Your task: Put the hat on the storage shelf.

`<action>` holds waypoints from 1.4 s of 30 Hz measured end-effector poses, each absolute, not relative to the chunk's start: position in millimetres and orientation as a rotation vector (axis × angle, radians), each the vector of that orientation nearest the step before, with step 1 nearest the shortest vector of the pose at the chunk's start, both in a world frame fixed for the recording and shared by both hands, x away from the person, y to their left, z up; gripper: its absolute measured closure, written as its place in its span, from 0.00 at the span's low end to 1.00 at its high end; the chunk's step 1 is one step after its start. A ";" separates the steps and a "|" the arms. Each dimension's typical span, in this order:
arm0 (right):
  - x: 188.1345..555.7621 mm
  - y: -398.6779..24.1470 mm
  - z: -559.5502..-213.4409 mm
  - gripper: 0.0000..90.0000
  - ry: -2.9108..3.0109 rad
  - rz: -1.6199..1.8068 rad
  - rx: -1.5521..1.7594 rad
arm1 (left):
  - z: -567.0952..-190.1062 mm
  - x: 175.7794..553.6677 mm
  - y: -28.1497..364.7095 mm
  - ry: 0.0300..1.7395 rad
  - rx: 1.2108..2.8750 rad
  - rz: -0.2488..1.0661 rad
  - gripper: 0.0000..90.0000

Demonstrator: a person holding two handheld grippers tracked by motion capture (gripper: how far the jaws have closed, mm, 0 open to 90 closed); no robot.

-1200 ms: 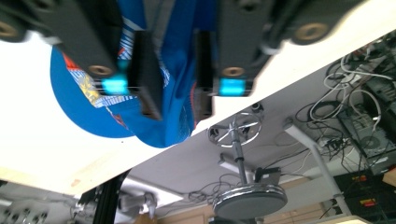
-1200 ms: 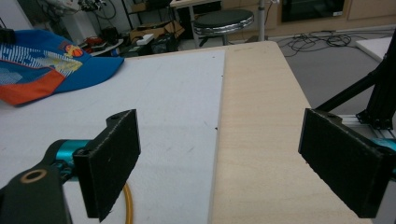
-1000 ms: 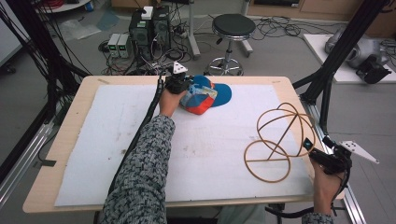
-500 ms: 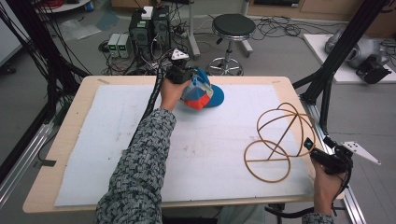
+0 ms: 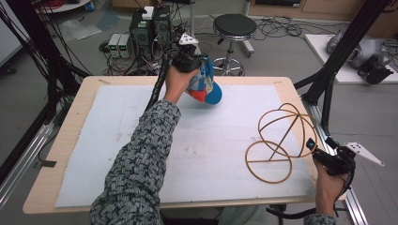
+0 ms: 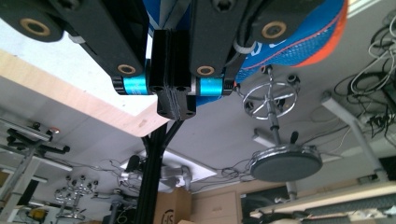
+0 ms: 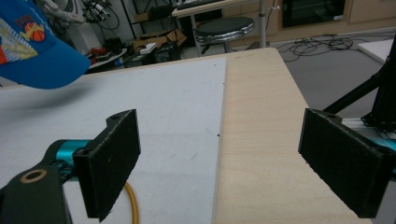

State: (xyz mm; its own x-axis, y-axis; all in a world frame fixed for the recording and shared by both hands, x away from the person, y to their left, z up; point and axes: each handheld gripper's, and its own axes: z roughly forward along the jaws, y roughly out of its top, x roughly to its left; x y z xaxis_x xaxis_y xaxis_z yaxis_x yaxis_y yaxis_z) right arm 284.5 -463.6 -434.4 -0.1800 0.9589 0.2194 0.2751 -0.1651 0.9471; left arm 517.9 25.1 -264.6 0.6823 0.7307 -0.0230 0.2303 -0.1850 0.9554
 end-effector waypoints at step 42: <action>274.4 -470.6 -433.6 0.13 1.432 1.406 1.430 | -123.7 448.5 -59.0 0.408 1.674 0.456 0.99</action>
